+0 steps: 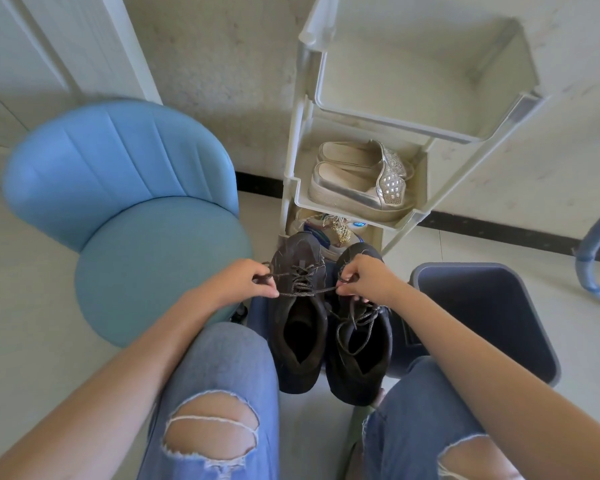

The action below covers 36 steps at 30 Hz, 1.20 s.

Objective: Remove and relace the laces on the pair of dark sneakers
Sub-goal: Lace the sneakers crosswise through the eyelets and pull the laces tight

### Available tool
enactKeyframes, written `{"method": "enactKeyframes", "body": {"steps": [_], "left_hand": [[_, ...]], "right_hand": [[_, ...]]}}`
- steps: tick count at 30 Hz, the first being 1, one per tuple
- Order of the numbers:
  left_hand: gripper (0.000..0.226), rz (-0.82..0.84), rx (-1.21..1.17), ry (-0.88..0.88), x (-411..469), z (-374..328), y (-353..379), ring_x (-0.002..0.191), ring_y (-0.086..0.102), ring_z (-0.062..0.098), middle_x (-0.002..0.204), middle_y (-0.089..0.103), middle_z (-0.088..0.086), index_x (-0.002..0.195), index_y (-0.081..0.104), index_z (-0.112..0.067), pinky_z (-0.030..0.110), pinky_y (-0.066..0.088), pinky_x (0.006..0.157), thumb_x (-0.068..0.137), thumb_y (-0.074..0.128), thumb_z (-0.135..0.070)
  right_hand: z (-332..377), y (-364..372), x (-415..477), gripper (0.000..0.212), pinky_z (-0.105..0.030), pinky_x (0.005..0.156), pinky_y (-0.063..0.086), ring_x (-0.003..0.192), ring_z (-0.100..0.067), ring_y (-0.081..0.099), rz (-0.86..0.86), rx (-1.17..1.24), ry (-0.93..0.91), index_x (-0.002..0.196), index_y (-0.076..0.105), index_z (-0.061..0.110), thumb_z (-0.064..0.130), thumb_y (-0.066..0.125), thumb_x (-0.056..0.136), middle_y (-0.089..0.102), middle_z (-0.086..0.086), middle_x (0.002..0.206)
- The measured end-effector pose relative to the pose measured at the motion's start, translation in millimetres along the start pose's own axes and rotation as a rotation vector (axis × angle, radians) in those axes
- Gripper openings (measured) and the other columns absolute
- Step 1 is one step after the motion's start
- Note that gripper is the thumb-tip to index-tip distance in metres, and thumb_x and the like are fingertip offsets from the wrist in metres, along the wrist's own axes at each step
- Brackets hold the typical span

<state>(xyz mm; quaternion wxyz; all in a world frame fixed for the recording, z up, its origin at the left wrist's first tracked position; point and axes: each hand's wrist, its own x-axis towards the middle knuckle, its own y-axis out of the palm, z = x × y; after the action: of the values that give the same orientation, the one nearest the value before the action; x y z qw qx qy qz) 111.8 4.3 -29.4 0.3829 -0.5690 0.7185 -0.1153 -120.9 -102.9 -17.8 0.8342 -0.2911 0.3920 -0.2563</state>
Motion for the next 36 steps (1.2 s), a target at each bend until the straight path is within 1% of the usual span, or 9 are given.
{"method": "enactKeyframes", "body": {"steps": [4,8,13,16,18,20,23,28,36], "left_hand": [[0.009,-0.082,-0.029,-0.006,2.4,0.2,2.8,0.078,0.049,0.012,0.083,0.045,-0.008,0.076,0.069,-0.022,0.016,0.036,0.063,0.078,0.076,-0.025],[0.021,-0.113,0.145,-0.028,6.9,-2.0,5.1,0.106,0.039,0.009,0.103,0.051,-0.011,0.090,0.074,-0.023,0.029,0.035,0.097,0.074,0.077,-0.037],[0.042,-0.155,-0.457,-0.461,3.6,8.0,-21.9,0.133,0.037,0.024,0.140,0.047,0.005,0.104,0.072,-0.017,0.043,0.028,0.108,0.083,0.062,-0.052],[0.059,-0.221,0.051,-0.574,5.9,25.7,-17.1,0.127,0.044,0.030,0.136,0.051,0.014,0.123,0.058,-0.008,0.036,0.035,0.102,0.084,0.062,-0.051],[0.072,-0.297,0.255,-0.601,4.9,24.6,-10.2,0.127,0.041,0.033,0.136,0.046,0.019,0.131,0.045,0.000,0.038,0.035,0.101,0.082,0.067,-0.048],[0.077,-0.336,0.296,-0.551,4.0,13.1,-5.9,0.126,0.040,0.035,0.136,0.041,0.021,0.135,0.036,0.004,0.040,0.035,0.101,0.082,0.069,-0.042],[0.051,-0.247,0.053,-0.255,0.2,-7.9,-3.5,0.109,0.057,0.024,0.123,0.052,0.003,0.127,0.047,-0.013,0.033,0.043,0.090,0.083,0.071,-0.021],[0.032,0.142,0.010,-0.099,-2.7,-20.9,12.3,0.058,0.062,0.008,0.091,0.061,-0.007,0.111,0.055,-0.016,0.023,0.048,0.068,0.083,0.072,-0.019],[0.028,0.032,-0.006,0.013,-10.7,-1.4,2.3,0.096,0.058,0.013,0.097,0.067,-0.007,0.063,0.065,-0.032,0.035,0.038,0.100,0.090,0.059,-0.038]], "right_hand": [[9.0,3.4,-1.4,0.008,-0.029,0.059,0.056,0.075,-0.022,0.063,-0.015,0.078,-0.059,0.090,0.071,0.006,0.009,0.071,0.083,0.057,0.001,0.094],[10.8,13.5,3.2,0.010,-0.036,0.087,0.048,0.098,-0.012,0.054,-0.070,-0.168,-0.078,0.089,0.070,0.020,0.023,0.074,0.081,0.049,0.005,0.113],[6.1,0.2,0.8,0.008,-0.024,0.066,0.053,0.085,-0.023,0.058,-0.136,0.630,0.063,0.088,0.074,0.017,0.011,0.072,0.082,0.068,-0.001,0.094],[-5.9,-0.4,7.4,0.011,-0.042,0.102,0.040,0.113,-0.026,0.045,-0.322,0.378,0.182,0.083,0.076,0.023,0.032,0.072,0.078,0.059,0.000,0.112],[-4.3,-2.3,8.6,0.023,-0.037,0.094,0.044,0.106,-0.023,0.048,-0.438,0.347,0.202,0.096,0.074,0.013,0.031,0.066,0.085,0.055,-0.005,0.115],[4.7,-9.2,5.4,0.034,-0.030,0.069,0.055,0.081,-0.023,0.063,-0.505,0.316,0.170,0.111,0.067,0.005,0.033,0.058,0.093,0.059,-0.010,0.114],[14.8,-9.5,2.3,0.030,-0.036,0.095,0.047,0.117,-0.024,0.048,-0.626,-0.275,0.072,0.122,0.059,0.013,0.023,0.052,0.094,0.040,-0.007,0.137],[19.5,18.1,0.0,0.033,-0.034,0.103,0.037,0.121,-0.019,0.044,-0.060,-0.400,-0.280,0.115,0.064,0.019,0.004,0.055,0.087,0.053,0.000,0.125],[11.7,12.0,-0.3,0.017,-0.030,0.073,0.038,0.097,-0.017,0.053,-0.051,-0.461,-0.161,0.094,0.068,0.020,0.036,0.064,0.088,0.048,0.004,0.103]]}}
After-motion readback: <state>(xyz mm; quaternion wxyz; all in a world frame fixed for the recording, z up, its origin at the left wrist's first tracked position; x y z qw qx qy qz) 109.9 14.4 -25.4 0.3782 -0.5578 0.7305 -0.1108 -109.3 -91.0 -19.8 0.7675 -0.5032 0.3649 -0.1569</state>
